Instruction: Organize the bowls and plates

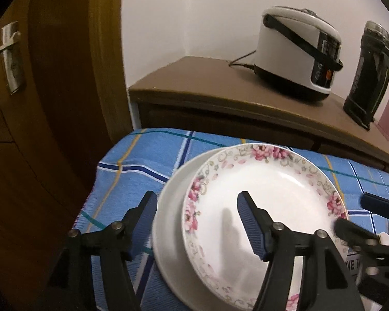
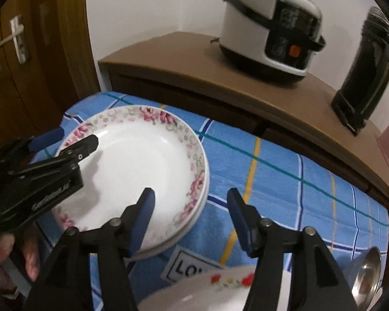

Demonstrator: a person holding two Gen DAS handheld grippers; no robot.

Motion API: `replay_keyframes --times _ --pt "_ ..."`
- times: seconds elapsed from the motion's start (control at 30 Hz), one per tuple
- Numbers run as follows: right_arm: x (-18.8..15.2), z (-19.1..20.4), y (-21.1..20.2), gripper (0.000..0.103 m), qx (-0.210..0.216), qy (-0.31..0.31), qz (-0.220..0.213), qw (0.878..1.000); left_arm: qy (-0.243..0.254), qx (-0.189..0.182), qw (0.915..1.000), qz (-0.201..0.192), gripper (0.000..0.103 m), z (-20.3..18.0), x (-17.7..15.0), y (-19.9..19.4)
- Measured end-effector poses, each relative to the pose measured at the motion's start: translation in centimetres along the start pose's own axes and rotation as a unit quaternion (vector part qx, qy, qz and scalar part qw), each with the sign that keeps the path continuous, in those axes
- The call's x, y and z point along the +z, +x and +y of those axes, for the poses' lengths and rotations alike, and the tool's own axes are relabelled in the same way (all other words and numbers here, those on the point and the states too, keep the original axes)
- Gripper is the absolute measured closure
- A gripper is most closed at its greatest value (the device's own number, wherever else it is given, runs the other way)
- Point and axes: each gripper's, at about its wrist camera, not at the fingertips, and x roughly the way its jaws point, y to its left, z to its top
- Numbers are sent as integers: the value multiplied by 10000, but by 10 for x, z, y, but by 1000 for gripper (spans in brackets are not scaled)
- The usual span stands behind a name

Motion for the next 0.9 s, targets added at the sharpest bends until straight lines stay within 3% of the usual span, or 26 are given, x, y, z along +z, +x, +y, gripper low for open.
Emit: replay_keyframes --times 0.2,0.43,0.6,0.73,0.9 --pt "-38 -33 -56 44 11 447 -383 9983 -170 2 9993 -325 37 7 1 -13" --pt "-89 -77 -96 46 -359 803 -424 9952 -199 -78 9971 -727 37 2 -2 -37" --pt "-112 -95 -104 47 -386 824 -226 9956 -319 -448 9976 -426 37 -14 -23 -59" --pt "-121 -102 -101 54 -357 853 -91 9957 63 -808 9963 -293 37 -46 -51 -81" --pt "-126 -106 -98 56 -284 883 26 9957 502 -1185 9917 -55 37 -79 -74 -91"
